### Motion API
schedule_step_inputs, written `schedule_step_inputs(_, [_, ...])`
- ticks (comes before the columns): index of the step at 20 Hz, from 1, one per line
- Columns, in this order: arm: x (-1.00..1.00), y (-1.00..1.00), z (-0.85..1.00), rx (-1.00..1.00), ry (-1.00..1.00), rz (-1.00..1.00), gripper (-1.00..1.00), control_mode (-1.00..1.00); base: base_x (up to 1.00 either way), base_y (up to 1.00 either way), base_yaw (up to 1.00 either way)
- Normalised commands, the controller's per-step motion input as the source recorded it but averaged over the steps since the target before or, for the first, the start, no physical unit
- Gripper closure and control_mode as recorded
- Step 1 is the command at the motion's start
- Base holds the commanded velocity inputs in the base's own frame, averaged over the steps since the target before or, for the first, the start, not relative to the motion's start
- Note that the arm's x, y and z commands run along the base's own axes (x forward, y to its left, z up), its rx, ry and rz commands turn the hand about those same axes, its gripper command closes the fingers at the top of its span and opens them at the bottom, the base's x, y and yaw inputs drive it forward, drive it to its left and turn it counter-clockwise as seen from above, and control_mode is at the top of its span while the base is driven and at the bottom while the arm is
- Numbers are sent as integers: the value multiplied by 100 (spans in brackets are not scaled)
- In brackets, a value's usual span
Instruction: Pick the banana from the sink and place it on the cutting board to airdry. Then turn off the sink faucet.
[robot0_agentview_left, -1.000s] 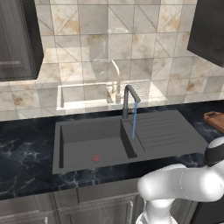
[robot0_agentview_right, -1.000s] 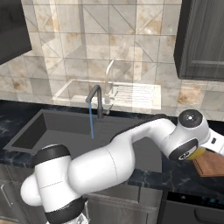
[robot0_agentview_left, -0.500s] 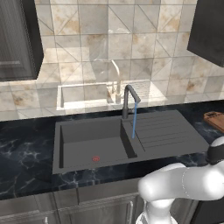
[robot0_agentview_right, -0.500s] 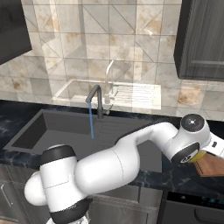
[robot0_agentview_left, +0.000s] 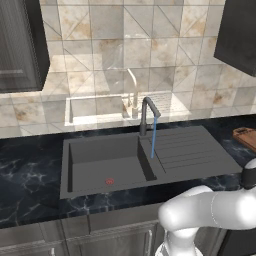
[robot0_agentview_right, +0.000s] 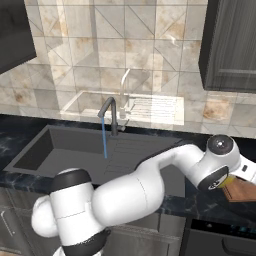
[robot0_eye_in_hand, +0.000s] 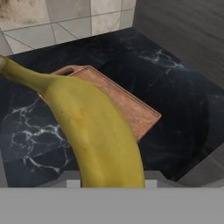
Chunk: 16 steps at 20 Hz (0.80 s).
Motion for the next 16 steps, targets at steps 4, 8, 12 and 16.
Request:
schedule_step_inputs(4, [23,-8,-6,0,0,0,100,-100,0,0,0])
schedule_step_inputs(8, [23,-8,-8,0,0,0,100,-100,0,0,0])
schedule_step_inputs(12, [16,-10,-11,0,0,0,100,-100,0,0,0])
schedule_step_inputs(16, [10,-13,-14,0,0,0,100,-100,0,0,0])
